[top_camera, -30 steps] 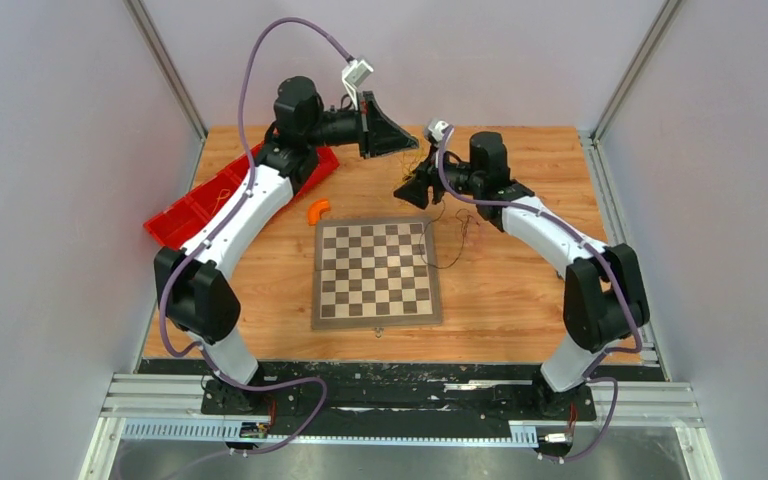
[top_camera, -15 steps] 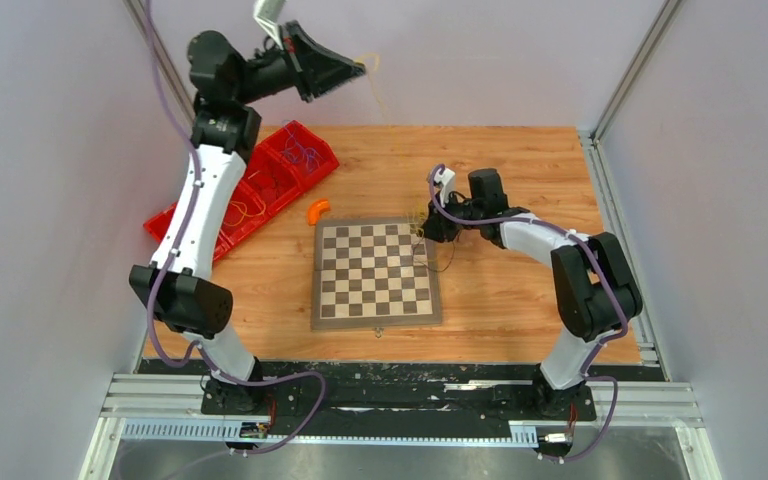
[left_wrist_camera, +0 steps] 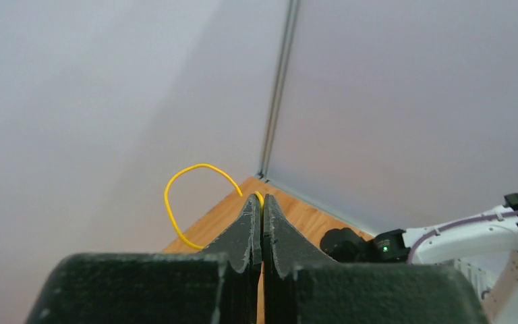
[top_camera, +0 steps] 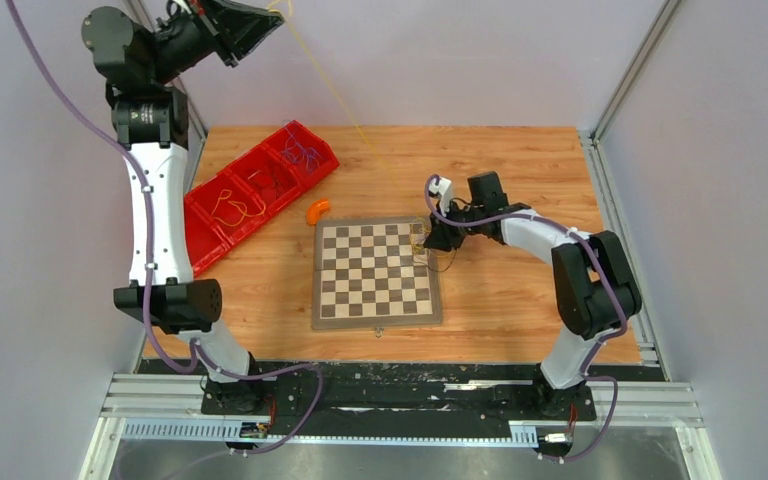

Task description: Untangle the cables

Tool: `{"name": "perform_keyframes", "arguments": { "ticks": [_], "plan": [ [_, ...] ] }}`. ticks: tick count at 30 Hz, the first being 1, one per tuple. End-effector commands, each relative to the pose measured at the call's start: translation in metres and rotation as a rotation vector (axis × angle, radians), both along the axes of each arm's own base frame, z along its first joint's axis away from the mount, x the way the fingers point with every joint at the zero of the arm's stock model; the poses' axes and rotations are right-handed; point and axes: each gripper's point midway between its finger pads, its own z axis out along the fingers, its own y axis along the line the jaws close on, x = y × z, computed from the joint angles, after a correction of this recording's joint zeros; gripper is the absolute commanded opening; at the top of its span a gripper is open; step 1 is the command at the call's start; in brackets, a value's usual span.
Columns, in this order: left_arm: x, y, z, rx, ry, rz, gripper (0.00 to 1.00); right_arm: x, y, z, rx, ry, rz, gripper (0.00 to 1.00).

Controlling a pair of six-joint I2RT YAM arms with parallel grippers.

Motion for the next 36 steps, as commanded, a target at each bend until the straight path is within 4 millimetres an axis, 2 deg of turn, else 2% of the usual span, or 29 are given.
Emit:
{"name": "perform_keyframes", "arguments": {
  "ticks": [1, 3, 7, 10, 11, 12, 13, 14, 16, 20, 23, 25, 28, 29, 30, 32, 34, 36],
  "plan": [
    [-0.021, 0.052, 0.072, -0.084, -0.22, 0.25, 0.0, -0.016, -0.025, -0.036, -0.133, 0.112, -0.003, 0.2],
    [-0.024, 0.069, 0.082, -0.096, -0.253, 0.311, 0.0, -0.018, -0.028, -0.041, -0.157, 0.125, 0.0, 0.21],
    [-0.033, 0.077, 0.089, -0.1, -0.277, 0.32, 0.0, -0.021, -0.037, -0.052, -0.205, 0.175, 0.01, 0.25],
    [-0.039, 0.067, 0.076, -0.075, -0.262, 0.237, 0.0, -0.024, -0.043, -0.054, -0.228, 0.201, 0.023, 0.3],
    [-0.049, 0.057, 0.071, -0.058, -0.245, 0.183, 0.0, -0.024, -0.045, -0.052, -0.226, 0.206, 0.026, 0.34],
    [-0.046, 0.054, 0.063, -0.051, -0.236, 0.157, 0.0, -0.025, -0.047, -0.049, -0.216, 0.208, 0.031, 0.4],
    [-0.058, 0.044, 0.059, -0.039, -0.225, 0.107, 0.0, -0.024, -0.047, -0.043, -0.204, 0.205, 0.037, 0.45],
    [-0.056, 0.04, 0.051, -0.031, -0.221, 0.083, 0.0, -0.023, -0.047, -0.037, -0.191, 0.198, 0.044, 0.53],
    [-0.074, 0.022, 0.045, -0.006, -0.23, 0.007, 0.0, -0.02, -0.041, -0.015, -0.148, 0.166, 0.071, 0.67],
    [-0.079, 0.007, 0.032, -0.01, -0.21, -0.051, 0.0, -0.009, -0.019, 0.045, -0.021, 0.062, 0.119, 0.8],
    [-0.081, -0.006, 0.025, -0.019, -0.188, -0.099, 0.0, 0.005, 0.0, 0.097, 0.072, -0.008, 0.135, 0.83],
    [-0.079, -0.015, 0.013, -0.022, -0.152, -0.134, 0.0, 0.008, 0.012, 0.131, 0.14, -0.051, 0.162, 0.83],
    [-0.078, -0.023, 0.0, -0.026, -0.114, -0.161, 0.0, 0.008, 0.024, 0.166, 0.205, -0.107, 0.204, 0.77],
    [-0.074, -0.023, -0.008, -0.03, -0.085, -0.161, 0.0, 0.009, 0.024, 0.172, 0.212, -0.12, 0.209, 0.71],
    [-0.073, -0.024, -0.011, -0.032, -0.073, -0.16, 0.0, 0.009, 0.025, 0.177, 0.216, -0.133, 0.212, 0.61],
    [-0.069, -0.022, -0.023, -0.029, -0.041, -0.149, 0.0, 0.007, 0.023, 0.18, 0.211, -0.155, 0.215, 0.43],
    [-0.059, -0.014, -0.045, -0.034, 0.065, -0.106, 0.0, -0.001, 0.019, 0.175, 0.193, -0.182, 0.23, 0.29],
    [-0.049, 0.001, -0.079, -0.023, 0.177, -0.039, 0.0, -0.011, 0.014, 0.173, 0.175, -0.227, 0.248, 0.2]
  ]
}}
